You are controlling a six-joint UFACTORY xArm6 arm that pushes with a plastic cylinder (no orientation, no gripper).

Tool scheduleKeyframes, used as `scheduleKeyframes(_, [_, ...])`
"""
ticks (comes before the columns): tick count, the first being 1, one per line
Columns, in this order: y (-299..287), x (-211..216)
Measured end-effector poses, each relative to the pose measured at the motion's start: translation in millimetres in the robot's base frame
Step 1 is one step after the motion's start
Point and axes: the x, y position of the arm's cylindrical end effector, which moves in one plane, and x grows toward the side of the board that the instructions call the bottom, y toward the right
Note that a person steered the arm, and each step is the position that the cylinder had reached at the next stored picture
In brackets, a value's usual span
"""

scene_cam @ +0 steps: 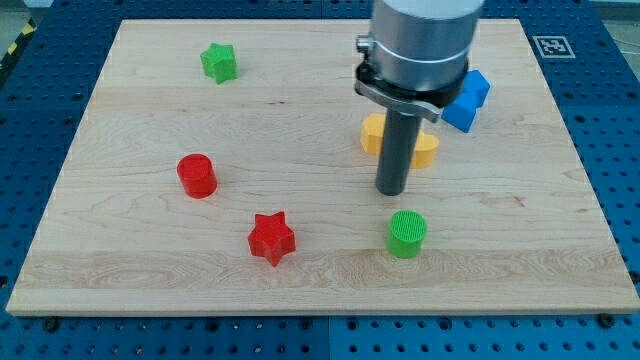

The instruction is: Move the green circle slightly to left

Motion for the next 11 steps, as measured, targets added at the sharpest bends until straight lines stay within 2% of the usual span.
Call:
scheduleKeyframes(5, [43.4,28.0])
scheduleKeyframes(8, [44.0,87.8])
scheduleKeyframes(11, [25.9,92.2])
